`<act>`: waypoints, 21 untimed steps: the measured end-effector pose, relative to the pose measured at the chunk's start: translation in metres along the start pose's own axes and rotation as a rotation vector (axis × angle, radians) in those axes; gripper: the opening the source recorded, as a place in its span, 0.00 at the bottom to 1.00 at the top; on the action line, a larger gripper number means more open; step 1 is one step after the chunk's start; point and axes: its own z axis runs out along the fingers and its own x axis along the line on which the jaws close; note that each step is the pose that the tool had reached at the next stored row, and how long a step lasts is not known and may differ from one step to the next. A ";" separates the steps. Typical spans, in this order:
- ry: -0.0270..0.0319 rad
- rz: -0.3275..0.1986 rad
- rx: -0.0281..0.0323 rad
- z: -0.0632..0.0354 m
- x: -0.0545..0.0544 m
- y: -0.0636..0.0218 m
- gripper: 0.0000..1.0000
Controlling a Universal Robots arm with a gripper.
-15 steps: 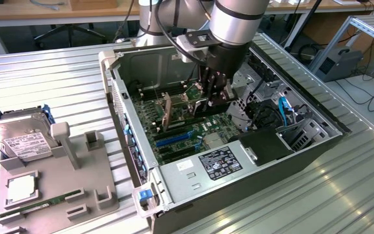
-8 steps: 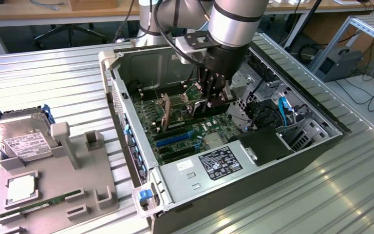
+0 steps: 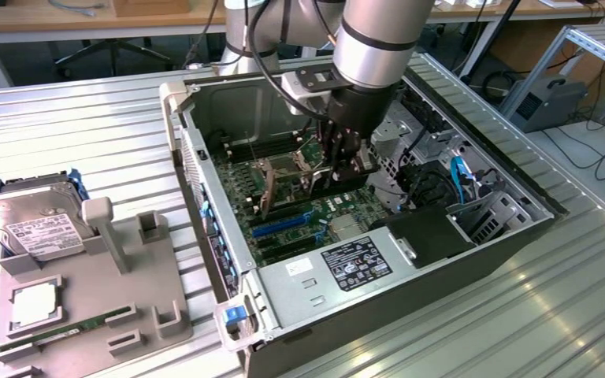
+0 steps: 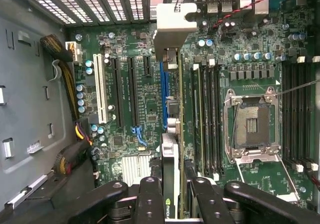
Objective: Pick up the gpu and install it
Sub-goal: 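Insert the gpu into the slot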
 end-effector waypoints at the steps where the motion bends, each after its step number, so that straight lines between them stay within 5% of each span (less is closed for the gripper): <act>1: -0.0002 0.000 0.0001 0.0001 0.000 0.0010 0.27; 5: -0.0006 0.000 0.0011 0.0006 0.001 0.0130 0.27; 11: -0.0005 0.001 0.0011 0.0097 0.001 0.0162 0.27; 21: -0.0005 0.001 0.0018 0.0099 0.002 0.0252 0.27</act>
